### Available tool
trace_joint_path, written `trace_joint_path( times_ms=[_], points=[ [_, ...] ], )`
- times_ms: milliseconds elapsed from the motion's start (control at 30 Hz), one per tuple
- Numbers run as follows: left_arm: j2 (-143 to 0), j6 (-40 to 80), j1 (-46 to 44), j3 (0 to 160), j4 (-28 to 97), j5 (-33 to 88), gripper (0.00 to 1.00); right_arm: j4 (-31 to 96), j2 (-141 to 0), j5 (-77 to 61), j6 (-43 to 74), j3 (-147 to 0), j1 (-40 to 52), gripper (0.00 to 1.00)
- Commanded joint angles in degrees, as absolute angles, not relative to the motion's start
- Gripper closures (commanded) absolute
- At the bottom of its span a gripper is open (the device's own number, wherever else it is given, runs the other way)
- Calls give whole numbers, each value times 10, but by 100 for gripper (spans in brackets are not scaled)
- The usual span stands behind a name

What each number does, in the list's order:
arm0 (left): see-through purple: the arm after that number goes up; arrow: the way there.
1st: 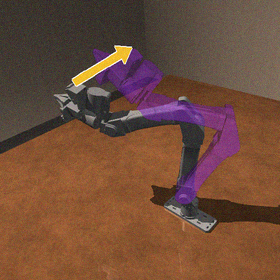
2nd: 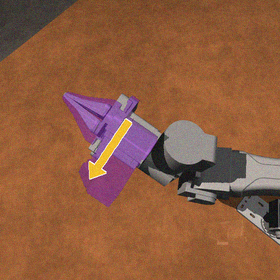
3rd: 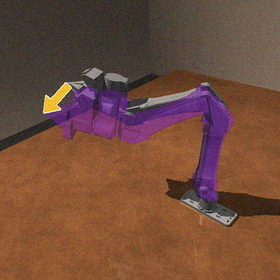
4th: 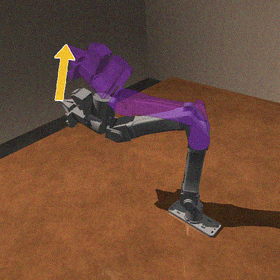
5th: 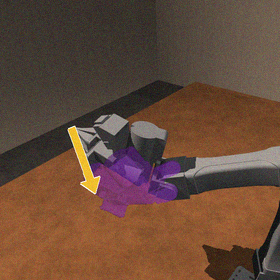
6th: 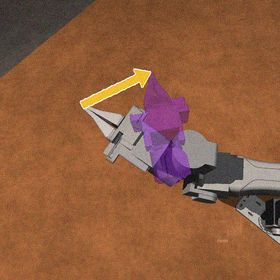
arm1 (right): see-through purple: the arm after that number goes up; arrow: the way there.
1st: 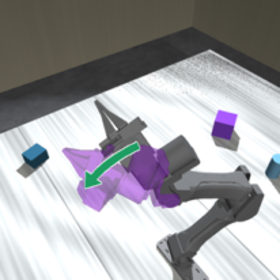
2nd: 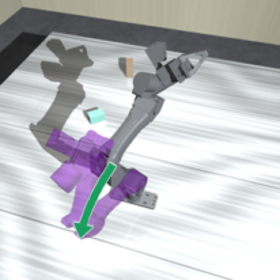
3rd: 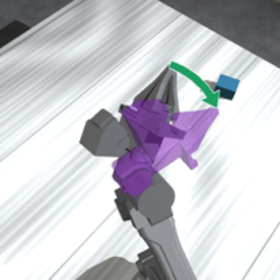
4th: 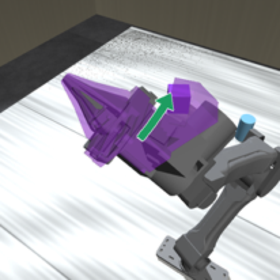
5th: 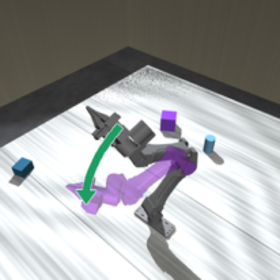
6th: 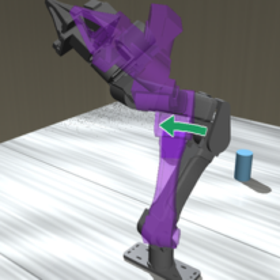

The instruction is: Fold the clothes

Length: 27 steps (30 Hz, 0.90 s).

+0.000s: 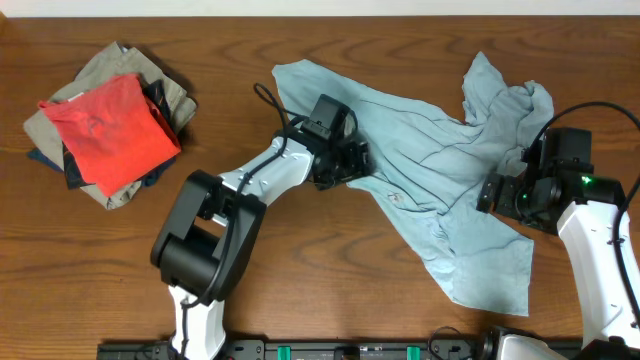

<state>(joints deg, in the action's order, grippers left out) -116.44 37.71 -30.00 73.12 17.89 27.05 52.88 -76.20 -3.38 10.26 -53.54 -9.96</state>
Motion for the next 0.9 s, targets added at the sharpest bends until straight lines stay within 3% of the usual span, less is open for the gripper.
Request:
trace_joint_path(
  times_ms=[0, 33, 267, 500, 533, 567, 600, 667, 700, 867],
  points=[
    [-1180, 383, -296, 725, 180, 220, 86, 530, -755, -30, 105, -543, -106, 1],
    [-1178, 372, -293, 725, 187, 220, 94, 530, -755, -30, 105, -543, -106, 1],
    [-1117, 277, -207, 728, 322, 122, 94, 529, -755, -30, 105, -543, -106, 1],
    [-1047, 244, -33, 760, 314, 122, 94, 502, -755, -31, 107, -543, -106, 1],
    [-1043, 244, -13, 766, 310, 144, 77, 497, -755, -33, 107, -543, -106, 1],
    [-1042, 244, 2, 770, 310, 168, 51, 494, -755, -33, 107, -543, -106, 1],
    [-1042, 244, 16, 772, 314, 206, 34, 491, -755, -33, 107, -543, -106, 1],
    [-1042, 244, 30, 771, 344, 273, 9, 491, -755, -33, 107, -543, -106, 1],
    [-1043, 244, 32, 771, 369, 295, 2, 491, -755, -33, 107, -543, -106, 1],
    [-1043, 203, -2, 771, 545, 322, 2, 492, -755, -32, 107, -543, -106, 1]
  ],
)
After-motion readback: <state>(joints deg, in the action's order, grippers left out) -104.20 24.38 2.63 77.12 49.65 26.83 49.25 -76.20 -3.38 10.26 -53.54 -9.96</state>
